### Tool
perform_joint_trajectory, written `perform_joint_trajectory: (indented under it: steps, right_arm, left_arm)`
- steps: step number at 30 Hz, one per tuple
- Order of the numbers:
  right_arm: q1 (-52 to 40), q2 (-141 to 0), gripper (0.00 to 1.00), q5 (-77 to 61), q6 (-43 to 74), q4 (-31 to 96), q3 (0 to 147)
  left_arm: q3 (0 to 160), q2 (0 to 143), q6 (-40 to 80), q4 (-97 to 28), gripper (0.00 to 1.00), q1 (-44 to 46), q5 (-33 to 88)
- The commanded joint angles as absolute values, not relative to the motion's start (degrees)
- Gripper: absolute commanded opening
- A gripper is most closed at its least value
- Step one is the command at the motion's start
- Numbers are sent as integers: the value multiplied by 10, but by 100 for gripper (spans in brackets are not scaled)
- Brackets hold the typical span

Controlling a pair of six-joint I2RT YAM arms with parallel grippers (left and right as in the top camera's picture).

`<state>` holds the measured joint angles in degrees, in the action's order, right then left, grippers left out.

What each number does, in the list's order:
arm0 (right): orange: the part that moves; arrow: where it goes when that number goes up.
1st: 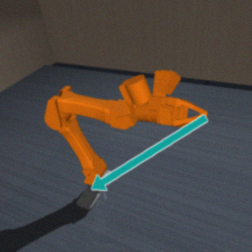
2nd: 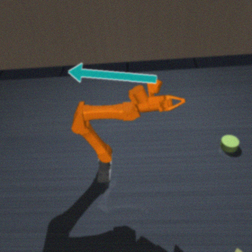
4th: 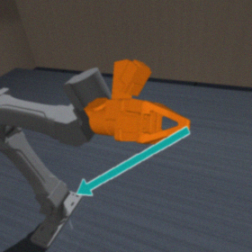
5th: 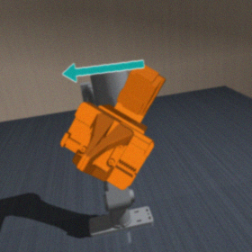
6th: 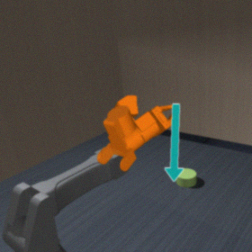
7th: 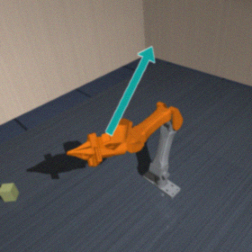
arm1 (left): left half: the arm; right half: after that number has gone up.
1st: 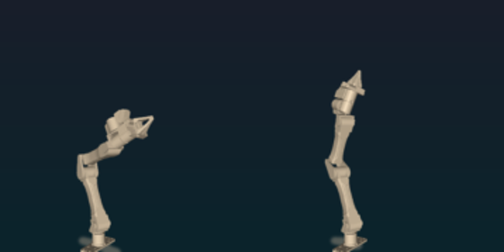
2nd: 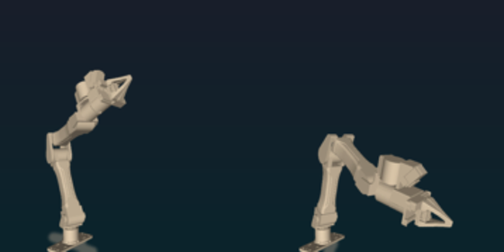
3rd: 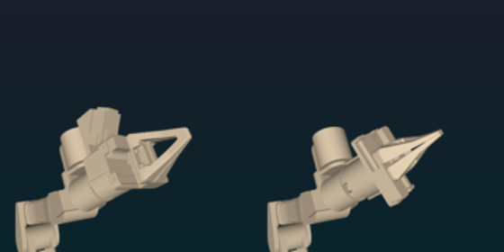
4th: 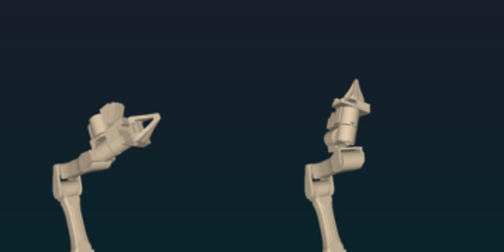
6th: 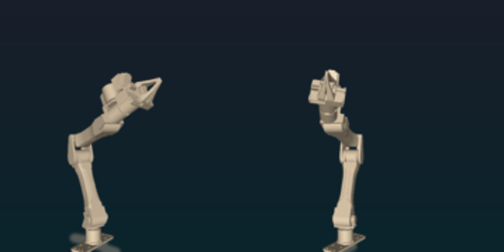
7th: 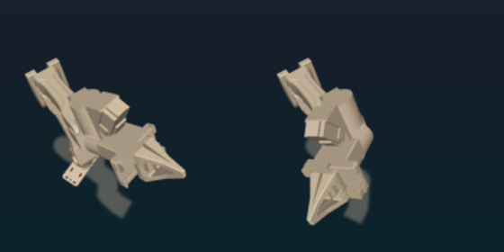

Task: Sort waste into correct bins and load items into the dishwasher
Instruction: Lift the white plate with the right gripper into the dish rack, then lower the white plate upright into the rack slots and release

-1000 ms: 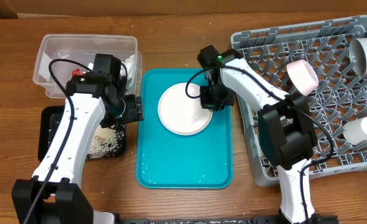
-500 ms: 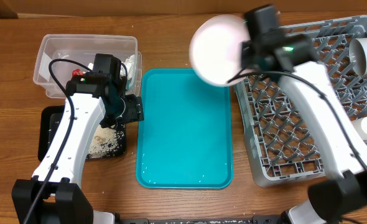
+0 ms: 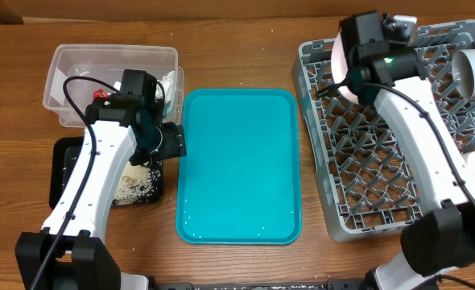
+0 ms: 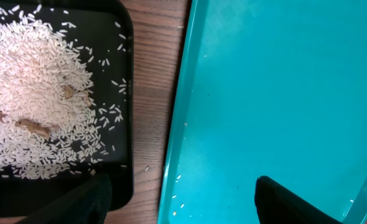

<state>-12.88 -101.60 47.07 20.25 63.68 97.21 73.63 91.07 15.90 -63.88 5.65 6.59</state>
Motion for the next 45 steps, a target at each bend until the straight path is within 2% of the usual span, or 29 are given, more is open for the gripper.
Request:
perform_joint_trajectory:
  steps: [1,16,22,32,33,34,35,37,45]
  right_arm:
    - [-129,-1033,4,495,243,632,952]
    - [-130,-1033,4,466,256,636,943]
    - [-121,-1033,4,475,335,672,943]
    - [-121,-1033,5,439,343,678,943]
    - [-121,-1033,7,421,343,676,943]
    - [-121,-1033,20,403,343,675,943]
    - [-121,-1033,39,379,343,674,943]
    - [-121,-1033,47,357,341,676,943]
    - [-121,-1027,49,320,342,709,943]
  left_arm:
    - [735,907,154,-639,75,60,60]
    - [735,907,154,-639,76,60,60]
    - [735,907,154,-639,77,60,60]
    - [735,907,154,-638,78,60,60]
    - [735,907,154,-638,79,60,60]
    - [735,907,154,-638,79,60,60]
    - [735,907,154,-638,79,60,60]
    - [735,907,154,-638,79,60,60]
    - [735,907,154,-639,79,60,60]
